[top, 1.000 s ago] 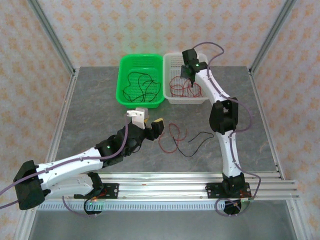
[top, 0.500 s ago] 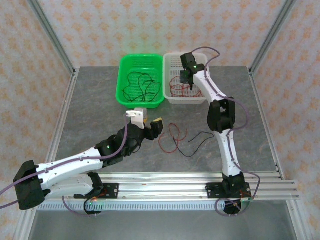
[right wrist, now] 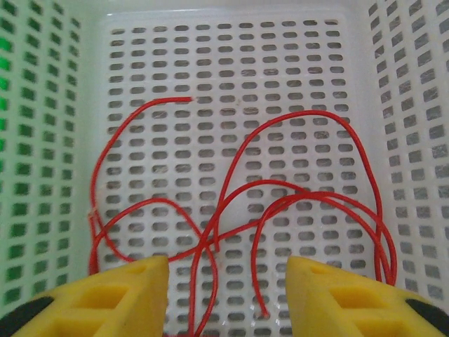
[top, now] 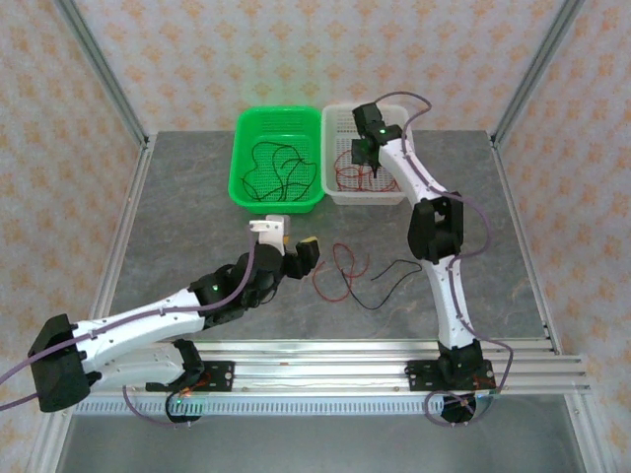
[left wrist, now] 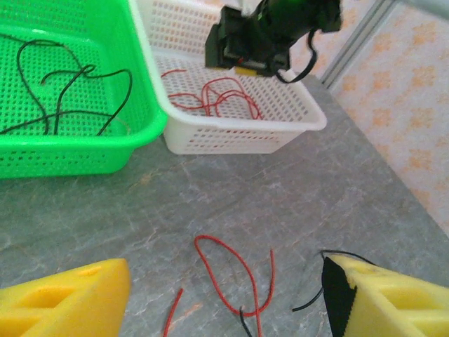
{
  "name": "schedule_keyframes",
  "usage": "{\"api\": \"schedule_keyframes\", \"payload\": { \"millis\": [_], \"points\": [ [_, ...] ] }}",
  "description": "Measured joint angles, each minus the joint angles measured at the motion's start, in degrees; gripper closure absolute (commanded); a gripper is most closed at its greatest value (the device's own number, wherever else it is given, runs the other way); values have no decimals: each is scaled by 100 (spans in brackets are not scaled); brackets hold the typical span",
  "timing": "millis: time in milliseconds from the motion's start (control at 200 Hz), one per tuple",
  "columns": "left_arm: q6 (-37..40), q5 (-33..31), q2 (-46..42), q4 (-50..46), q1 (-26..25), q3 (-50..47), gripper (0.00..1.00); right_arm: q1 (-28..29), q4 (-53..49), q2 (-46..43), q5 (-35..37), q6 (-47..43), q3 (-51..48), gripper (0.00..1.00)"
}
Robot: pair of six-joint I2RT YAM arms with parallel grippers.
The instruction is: Untangle the cables
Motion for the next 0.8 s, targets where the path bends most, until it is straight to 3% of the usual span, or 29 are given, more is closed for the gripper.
{"api": "schedule_keyframes", "payload": {
  "millis": [220, 511, 796],
  "points": [
    [-498, -142, 245, -898, 0, 348, 29, 297, 136, -1589, -9, 59, -1165, 52],
    [-822, 345, 1189, -1386, 0, 686, 37, 623, 1193, -4594, -111, 396, -4199, 52],
    [-960, 942, 2702, -1182, 0, 1228, 44, 623, 1552, -5803, -210, 699, -6067, 53]
  ]
}}
